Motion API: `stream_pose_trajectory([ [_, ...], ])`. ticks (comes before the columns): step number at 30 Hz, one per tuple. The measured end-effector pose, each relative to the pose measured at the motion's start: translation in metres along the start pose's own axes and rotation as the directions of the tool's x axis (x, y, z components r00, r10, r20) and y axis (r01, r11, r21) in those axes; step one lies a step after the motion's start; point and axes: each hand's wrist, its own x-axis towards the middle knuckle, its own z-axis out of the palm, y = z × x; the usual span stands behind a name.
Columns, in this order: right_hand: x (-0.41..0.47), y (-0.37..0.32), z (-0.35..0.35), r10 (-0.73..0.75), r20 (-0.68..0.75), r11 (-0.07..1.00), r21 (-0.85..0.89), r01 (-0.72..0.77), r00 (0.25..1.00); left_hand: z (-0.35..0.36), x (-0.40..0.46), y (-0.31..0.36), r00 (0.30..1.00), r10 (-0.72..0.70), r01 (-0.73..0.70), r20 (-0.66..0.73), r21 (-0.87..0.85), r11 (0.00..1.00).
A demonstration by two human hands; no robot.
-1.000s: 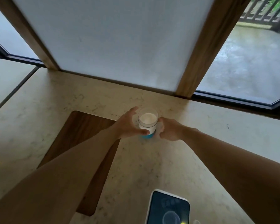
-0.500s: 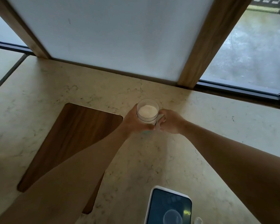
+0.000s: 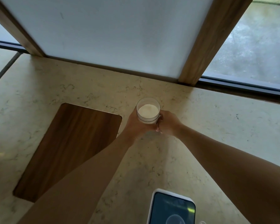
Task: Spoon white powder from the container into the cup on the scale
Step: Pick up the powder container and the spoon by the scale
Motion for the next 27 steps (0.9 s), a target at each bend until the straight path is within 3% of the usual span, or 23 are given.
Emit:
stream_pose_trajectory([
  [15,-0.009,0.015,0.001,-0.004,0.027,0.989,0.148,0.000,1.000,0.002,-0.018,0.010,0.998,0.033,-0.030,0.046,-0.064,0.997],
  [19,-0.023,0.023,-0.006,0.016,0.018,0.997,0.070,-0.017,1.000,-0.002,-0.025,0.013,1.000,0.008,-0.007,0.028,-0.010,1.000],
  [27,-0.057,0.028,-0.014,0.124,-0.090,0.986,0.126,-0.112,0.988,-0.012,-0.052,0.031,0.993,0.002,-0.017,0.121,0.116,0.993],
])
